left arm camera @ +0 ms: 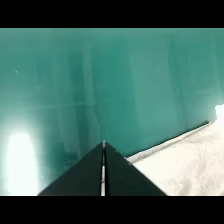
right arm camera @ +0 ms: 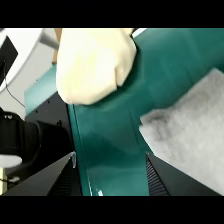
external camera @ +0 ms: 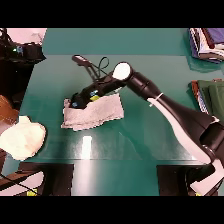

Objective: Fold the shirts.

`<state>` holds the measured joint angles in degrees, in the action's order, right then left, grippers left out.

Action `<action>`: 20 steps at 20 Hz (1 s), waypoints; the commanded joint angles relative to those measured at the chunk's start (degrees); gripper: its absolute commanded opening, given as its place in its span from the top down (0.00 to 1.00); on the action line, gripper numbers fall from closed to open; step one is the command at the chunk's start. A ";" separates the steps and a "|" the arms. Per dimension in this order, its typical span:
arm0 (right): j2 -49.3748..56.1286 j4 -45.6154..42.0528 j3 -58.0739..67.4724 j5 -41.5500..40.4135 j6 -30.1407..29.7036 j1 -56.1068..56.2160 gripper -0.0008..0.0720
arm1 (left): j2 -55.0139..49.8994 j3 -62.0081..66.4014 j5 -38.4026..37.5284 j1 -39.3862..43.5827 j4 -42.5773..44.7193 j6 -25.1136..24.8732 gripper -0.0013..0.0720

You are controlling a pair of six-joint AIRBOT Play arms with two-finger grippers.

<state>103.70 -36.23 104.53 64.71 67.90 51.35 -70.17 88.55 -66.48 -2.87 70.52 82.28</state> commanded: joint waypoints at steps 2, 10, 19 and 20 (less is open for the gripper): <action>-7.06 -5.84 -13.66 5.29 2.89 -9.42 0.32 | 0.31 0.07 -1.75 -0.44 0.22 -0.26 0.95; -14.62 0.90 -45.09 -6.03 3.54 -31.26 0.11 | 0.28 0.07 -1.49 -0.44 -0.50 -0.26 0.95; 5.16 11.17 -25.77 -1.62 1.88 -18.60 0.30 | 0.28 0.07 -1.22 -0.44 -2.58 -0.22 0.95; 6.67 11.13 -23.21 -0.96 1.88 -17.18 0.41 | 0.28 0.07 -1.36 -0.44 -3.02 -0.22 0.95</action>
<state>105.03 -27.51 74.63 61.71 69.89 30.13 -69.93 88.55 -67.68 -3.27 68.69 82.02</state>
